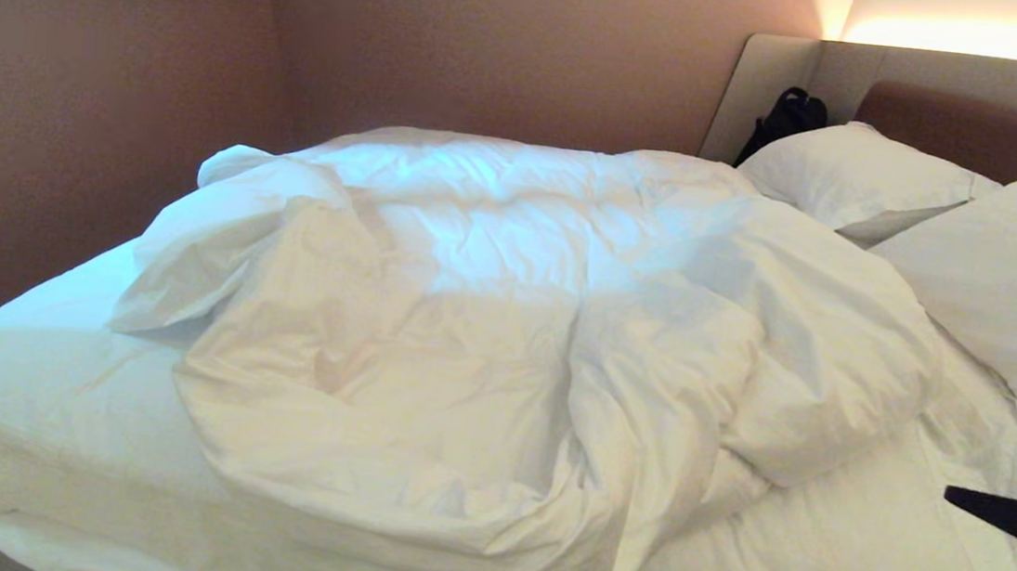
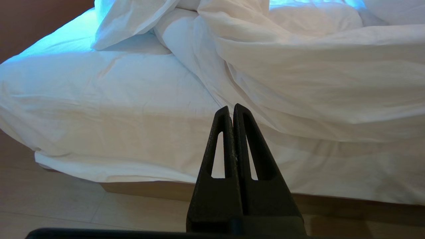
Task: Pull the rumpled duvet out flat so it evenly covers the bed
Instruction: Hold the folded corner of the quilt
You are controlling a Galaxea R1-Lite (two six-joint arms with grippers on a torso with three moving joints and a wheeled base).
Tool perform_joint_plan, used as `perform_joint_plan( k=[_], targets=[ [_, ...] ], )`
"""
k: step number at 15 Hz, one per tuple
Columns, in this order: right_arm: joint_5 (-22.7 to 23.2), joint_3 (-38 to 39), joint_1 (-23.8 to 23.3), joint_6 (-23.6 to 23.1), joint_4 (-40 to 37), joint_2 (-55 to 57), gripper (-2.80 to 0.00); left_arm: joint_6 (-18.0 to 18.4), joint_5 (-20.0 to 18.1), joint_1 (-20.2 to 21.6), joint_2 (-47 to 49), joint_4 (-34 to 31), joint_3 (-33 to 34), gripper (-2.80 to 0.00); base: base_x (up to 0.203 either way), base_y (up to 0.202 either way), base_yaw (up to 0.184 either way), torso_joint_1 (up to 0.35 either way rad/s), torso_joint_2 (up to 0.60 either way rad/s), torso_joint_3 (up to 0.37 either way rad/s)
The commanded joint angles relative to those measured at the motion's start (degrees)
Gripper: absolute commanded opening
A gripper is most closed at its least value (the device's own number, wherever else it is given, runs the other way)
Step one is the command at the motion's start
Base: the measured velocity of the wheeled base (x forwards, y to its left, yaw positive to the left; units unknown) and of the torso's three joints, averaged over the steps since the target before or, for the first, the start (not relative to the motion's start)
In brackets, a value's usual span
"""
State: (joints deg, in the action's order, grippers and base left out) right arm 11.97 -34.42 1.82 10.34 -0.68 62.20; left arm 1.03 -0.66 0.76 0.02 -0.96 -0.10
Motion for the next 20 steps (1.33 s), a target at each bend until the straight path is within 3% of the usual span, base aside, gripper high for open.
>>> perform_joint_plan(
  k=[1, 6, 9, 14, 17, 20],
  targets=[
    [3.72, -4.49, 3.49, 6.52, 0.42, 7.82, -2.8, -0.02, 0.02, 0.03, -0.02, 0.0, -0.07, -2.8, 0.0, 0.0, 0.0, 0.0, 0.0, 0.0],
    [3.52, -11.95, 14.09, 14.69, 0.42, 12.26, -2.8, -0.06, 0.04, 0.03, -0.02, 0.0, 0.01, -2.8, 0.0, 0.0, 0.0, 0.0, 0.0, 0.0],
    [3.39, -12.97, 18.23, 15.62, 0.85, 12.54, -2.8, -0.01, 0.03, 0.03, -0.02, 0.0, -0.07, -2.8, 0.0, 0.0, 0.0, 0.0, 0.0, 0.0],
    [3.75, -12.8, 21.62, 3.75, 6.04, 15.03, -2.8, -0.06, 0.04, 0.03, -0.02, 0.0, 0.01, -2.8, 0.0, 0.0, 0.0, 0.0, 0.0, 0.0],
    [2.42, -14.55, 25.59, 1.75, 12.93, 20.27, -2.8, -0.04, 0.04, 0.03, -0.02, 0.0, 0.01, -2.8, 0.0, 0.0, 0.0, 0.0, 0.0, 0.0],
    [-1.86, -17.13, 29.45, 1.23, 14.93, 26.14, -2.8, -0.06, 0.02, 0.03, -0.02, 0.0, 0.01, -2.8, 0.0, 0.0, 0.0, 0.0, 0.0, 0.0]
  ],
)
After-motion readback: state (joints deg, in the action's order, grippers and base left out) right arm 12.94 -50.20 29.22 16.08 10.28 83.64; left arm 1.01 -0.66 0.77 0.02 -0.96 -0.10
